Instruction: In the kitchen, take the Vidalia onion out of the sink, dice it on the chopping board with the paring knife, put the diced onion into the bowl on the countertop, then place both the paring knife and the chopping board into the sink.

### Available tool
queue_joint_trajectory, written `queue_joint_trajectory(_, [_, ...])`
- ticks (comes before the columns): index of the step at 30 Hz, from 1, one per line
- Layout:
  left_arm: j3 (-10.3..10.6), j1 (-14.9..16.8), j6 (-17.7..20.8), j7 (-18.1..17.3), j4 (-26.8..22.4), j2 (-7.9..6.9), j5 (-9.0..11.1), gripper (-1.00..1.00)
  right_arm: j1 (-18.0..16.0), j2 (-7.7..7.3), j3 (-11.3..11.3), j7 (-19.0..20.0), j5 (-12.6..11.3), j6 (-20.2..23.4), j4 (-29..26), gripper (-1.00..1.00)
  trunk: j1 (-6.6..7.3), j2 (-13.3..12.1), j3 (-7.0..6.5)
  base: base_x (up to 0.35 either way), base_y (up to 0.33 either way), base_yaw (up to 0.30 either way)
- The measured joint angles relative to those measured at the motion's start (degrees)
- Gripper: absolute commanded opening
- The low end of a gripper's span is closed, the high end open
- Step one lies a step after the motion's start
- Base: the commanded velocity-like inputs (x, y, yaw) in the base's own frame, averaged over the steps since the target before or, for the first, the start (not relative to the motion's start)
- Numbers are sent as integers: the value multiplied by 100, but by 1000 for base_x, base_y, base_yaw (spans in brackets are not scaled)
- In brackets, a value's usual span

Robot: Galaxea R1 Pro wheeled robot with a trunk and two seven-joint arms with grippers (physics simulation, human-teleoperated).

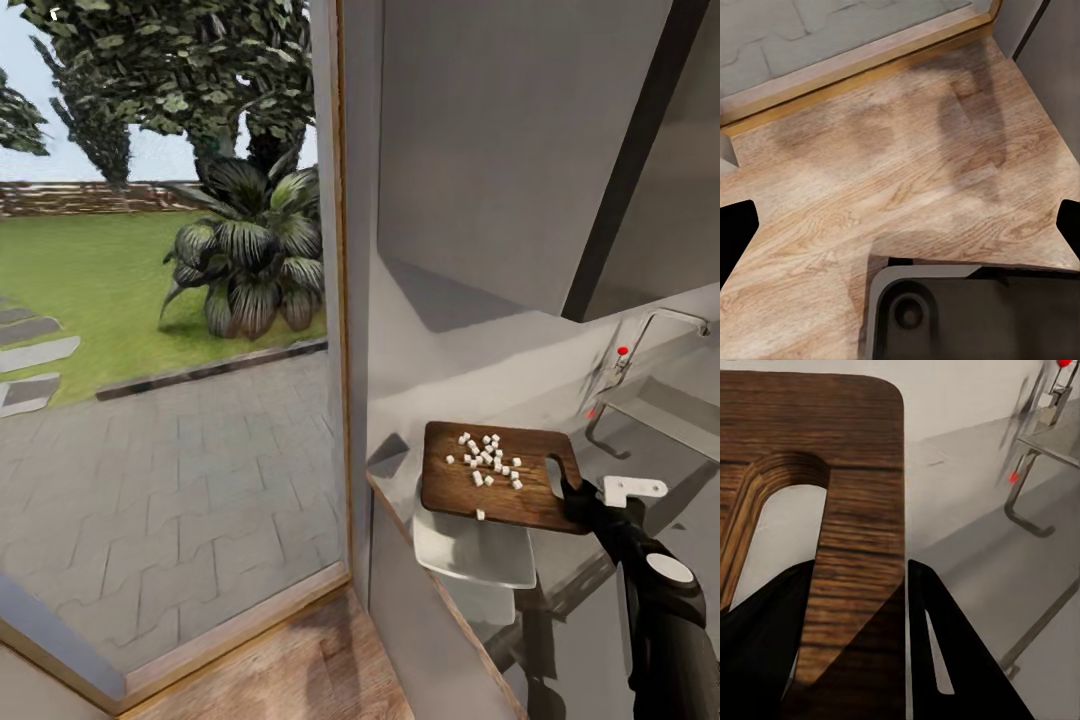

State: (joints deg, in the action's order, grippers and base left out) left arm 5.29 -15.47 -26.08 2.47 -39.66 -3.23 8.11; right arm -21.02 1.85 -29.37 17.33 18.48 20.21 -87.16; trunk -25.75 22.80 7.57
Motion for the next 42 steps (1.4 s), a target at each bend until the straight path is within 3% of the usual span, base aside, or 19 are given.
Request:
queue_joint_trajectory(12, [0,0,0,0,0,1,0,100,0,-32,-13,-18,7,-678,433,-100,0,0,0,0,0,0])
queue_joint_trajectory(20, [0,0,0,0,0,0,0,100,-1,-16,-424,2,6,-805,457,-100,0,0,0,0,0,0])
queue_joint_trajectory(25, [0,0,0,0,0,0,0,100,0,-1,-436,1,5,-1166,531,-100,0,0,0,0,0,0])
queue_joint_trajectory(38, [0,0,0,0,0,0,0,100,0,11,-444,3,11,-1614,682,-100,0,0,0,0,0,0])
queue_joint_trajectory(42, [0,0,3,0,0,1,0,100,0,14,-449,-15,3,-2021,858,-100,0,0,0,0,0,0])
